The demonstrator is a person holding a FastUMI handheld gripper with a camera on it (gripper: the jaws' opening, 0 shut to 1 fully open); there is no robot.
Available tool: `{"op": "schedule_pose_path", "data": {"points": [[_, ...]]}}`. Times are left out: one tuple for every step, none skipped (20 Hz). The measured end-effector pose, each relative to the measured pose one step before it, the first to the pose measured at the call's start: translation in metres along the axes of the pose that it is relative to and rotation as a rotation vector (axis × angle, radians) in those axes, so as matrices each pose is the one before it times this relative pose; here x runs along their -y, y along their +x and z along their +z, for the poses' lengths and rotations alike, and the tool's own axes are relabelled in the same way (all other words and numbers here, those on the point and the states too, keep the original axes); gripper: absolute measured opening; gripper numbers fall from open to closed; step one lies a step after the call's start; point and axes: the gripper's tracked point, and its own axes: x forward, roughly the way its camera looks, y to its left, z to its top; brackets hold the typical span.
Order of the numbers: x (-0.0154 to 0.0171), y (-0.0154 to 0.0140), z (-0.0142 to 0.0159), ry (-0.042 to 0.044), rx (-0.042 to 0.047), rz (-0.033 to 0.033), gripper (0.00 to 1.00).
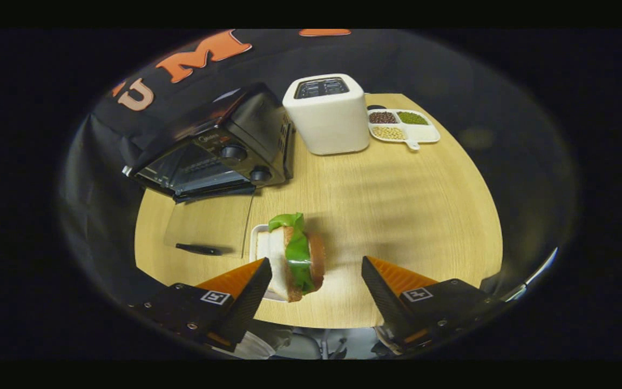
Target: Open the toaster oven, put the food inside, and close the toaster oven door.
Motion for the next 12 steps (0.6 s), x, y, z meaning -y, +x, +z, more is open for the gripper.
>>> {"op": "schedule_pose_path", "data": {"points": [[-0.00054, 0.00659, 0.00030, -0.00035, -0.01848, 0.00657, 0.99], [-0.00037, 0.00602, -0.00205, 0.00704, -0.01944, 0.00510, 1.00], [-0.00168, 0.00669, -0.00131, 0.00229, -0.01790, 0.01278, 0.99], [-0.00245, 0.00509, -0.00326, 0.00061, -0.02004, 0.02116, 1.00], [-0.00273, 0.00467, -0.00470, 0.00757, -0.02584, 0.01370, 0.99], [-0.00500, 0.00295, -0.00112, 0.00925, -0.00813, 0.02457, 0.94], [-0.00486, 0.00147, 0.00073, 0.01413, -0.00309, 0.02027, 0.89], [-0.00238, 0.00154, -0.00068, 0.01384, 0.00092, 0.01338, 0.76], [-0.00160, -0.00004, 0.00028, 0.00724, -0.00114, 0.00559, 0.68], [-0.00137, -0.00172, 0.00070, 0.00339, 0.00527, 0.00700, 0.59], [-0.00419, -0.00240, 0.00216, 0.01082, 0.00914, 0.01522, 0.55], [-0.00513, -0.00370, 0.00140, 0.02238, 0.01345, 0.01658, 0.43]]}}
